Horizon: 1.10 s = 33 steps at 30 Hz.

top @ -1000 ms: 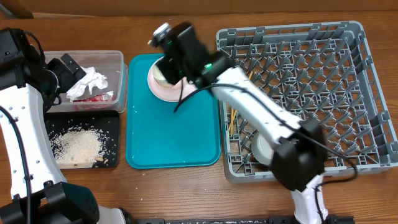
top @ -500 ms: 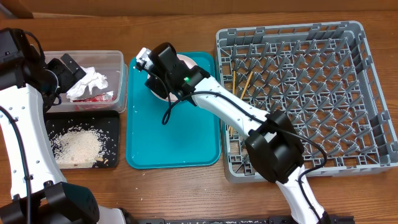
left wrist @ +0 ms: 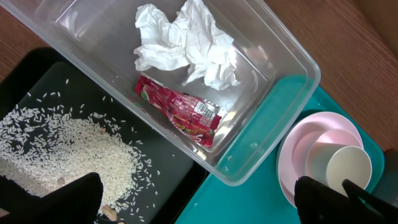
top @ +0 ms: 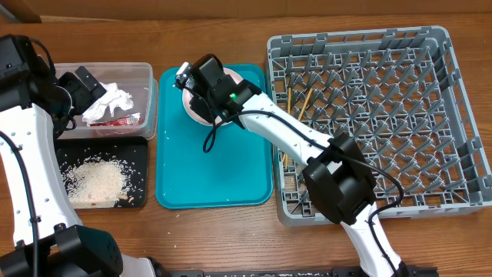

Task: Sort waste into correct bins and load items into the dishwasher
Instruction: 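Grasp the white cup on the pink plate with right gripper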

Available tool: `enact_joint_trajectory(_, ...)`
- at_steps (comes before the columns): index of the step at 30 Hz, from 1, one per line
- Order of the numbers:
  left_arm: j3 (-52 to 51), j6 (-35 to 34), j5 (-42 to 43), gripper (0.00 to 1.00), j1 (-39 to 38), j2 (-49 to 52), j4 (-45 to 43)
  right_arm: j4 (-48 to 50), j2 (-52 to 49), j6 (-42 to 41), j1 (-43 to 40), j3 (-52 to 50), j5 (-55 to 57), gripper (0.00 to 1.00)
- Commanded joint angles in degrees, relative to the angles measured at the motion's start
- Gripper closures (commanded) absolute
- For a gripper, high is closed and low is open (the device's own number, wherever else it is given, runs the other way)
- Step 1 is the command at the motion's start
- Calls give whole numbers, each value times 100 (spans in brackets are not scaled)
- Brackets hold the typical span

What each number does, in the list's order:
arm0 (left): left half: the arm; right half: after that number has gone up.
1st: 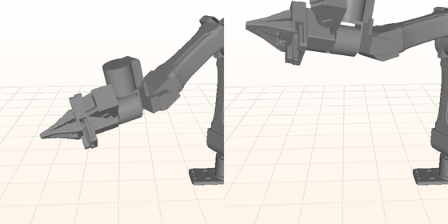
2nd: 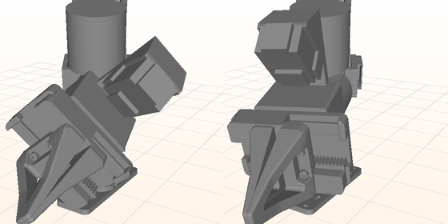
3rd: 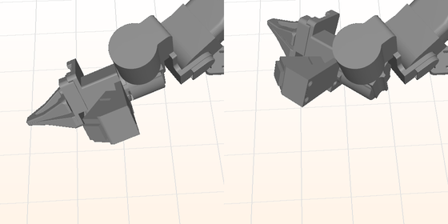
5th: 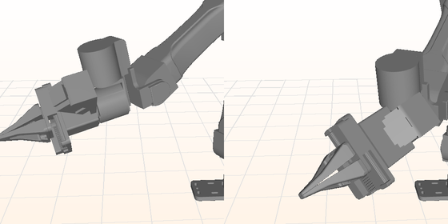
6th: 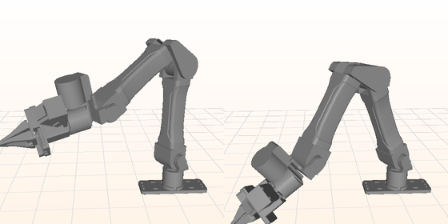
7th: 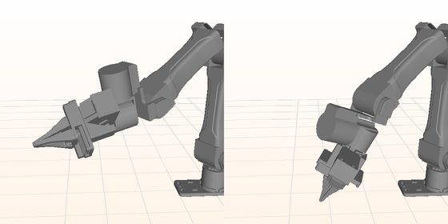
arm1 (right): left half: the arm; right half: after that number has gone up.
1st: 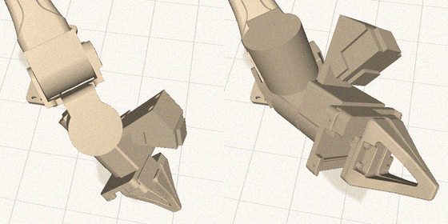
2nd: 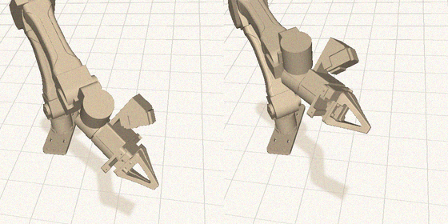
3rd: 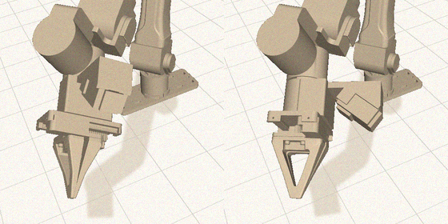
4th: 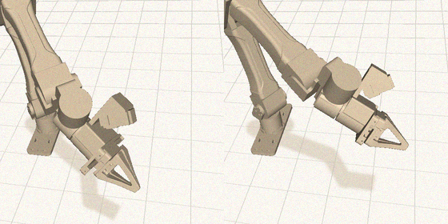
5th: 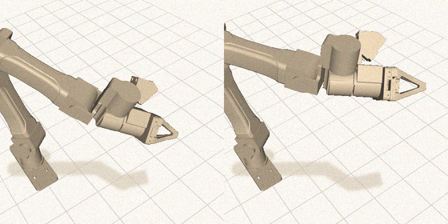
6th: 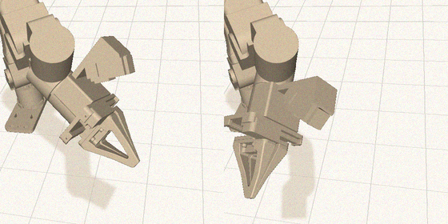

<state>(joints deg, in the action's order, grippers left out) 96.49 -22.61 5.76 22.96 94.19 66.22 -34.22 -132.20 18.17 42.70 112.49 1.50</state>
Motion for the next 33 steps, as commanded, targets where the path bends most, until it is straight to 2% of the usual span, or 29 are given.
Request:
enact_joint_trajectory(1, 74, -120, 20, 0, -11, 20, -4, 9, 7, 28, -46, 105, 59, 71)
enact_joint_trajectory(5, 74, -120, 20, 0, -11, 20, -4, -17, 7, 28, -46, 105, 59, 80)
enact_joint_trajectory(15, 74, -120, 20, 0, -11, 20, -4, -149, 7, 28, -46, 105, 61, 82)
enact_joint_trajectory(18, 74, -120, 20, 0, -11, 20, -4, -205, 7, 28, -46, 105, 59, 90)
enact_joint_trajectory(23, 74, -122, 20, 0, -11, 20, -4, -208, 7, 26, -46, 109, 59, 96)
enact_joint_trajectory(30, 74, -120, 20, 0, -11, 20, -4, -164, 260, -24, -44, 302, 55, 96)
enact_joint_trajectory(33, 74, -122, 20, 0, -11, 20, -4, -256, 658, -402, -44, 457, 31, 96)
